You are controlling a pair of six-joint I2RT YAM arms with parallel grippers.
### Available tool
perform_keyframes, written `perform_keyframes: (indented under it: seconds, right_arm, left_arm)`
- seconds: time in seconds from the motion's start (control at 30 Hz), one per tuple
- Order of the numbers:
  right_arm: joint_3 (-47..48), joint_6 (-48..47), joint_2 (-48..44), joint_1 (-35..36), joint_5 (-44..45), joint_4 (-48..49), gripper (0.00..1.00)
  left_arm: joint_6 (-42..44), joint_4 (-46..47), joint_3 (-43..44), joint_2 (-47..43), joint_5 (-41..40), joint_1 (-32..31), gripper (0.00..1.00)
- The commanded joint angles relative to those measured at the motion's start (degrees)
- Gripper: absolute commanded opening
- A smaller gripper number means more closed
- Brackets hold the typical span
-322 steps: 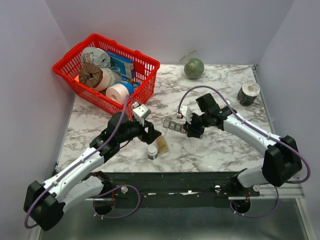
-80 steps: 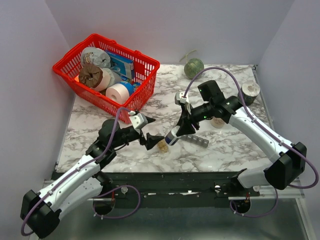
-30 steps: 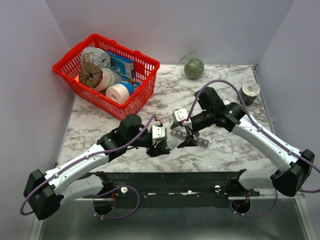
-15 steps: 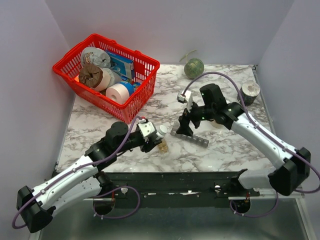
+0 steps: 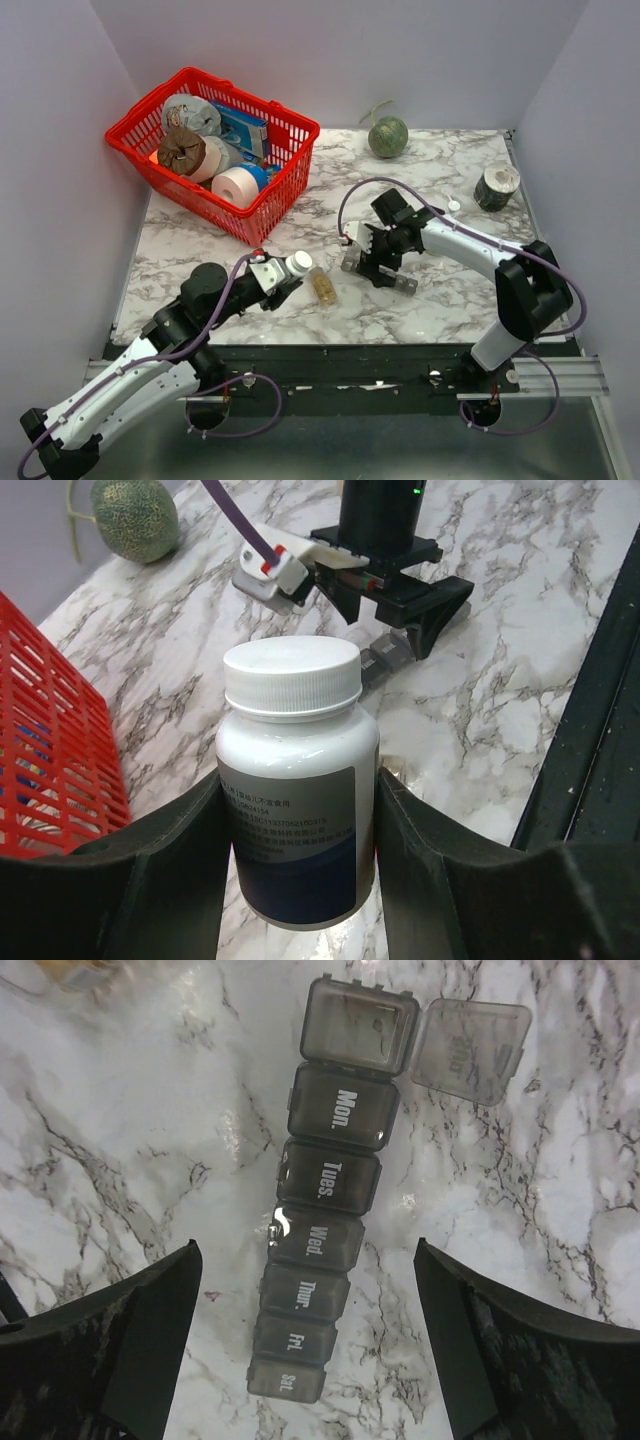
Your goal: Sort the pills into containers
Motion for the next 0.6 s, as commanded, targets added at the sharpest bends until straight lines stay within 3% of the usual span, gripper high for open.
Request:
perform_keyframes:
  seconds: [0.0,0.17,0.57]
  right_arm:
    - [-0.38,-2.85,3.59,0.10,3.37,3.14,0.94]
    - [-1.96,-3.03,5.36,0.36,4.70,5.42,0.86]
    - [-1.70,-17.16,6.59,0.89,2.16,3.24,0.48]
  left_arm:
    - [1.10,-0.98,-1.75,-2.65,-3.62,-0.15,0.00]
    - [1.81,-0.63,-2.19,-3.27,-3.80,-0.15,0.00]
    - [2.33,-0.89,-2.37,-4.67,-4.15,-0.23,0.00]
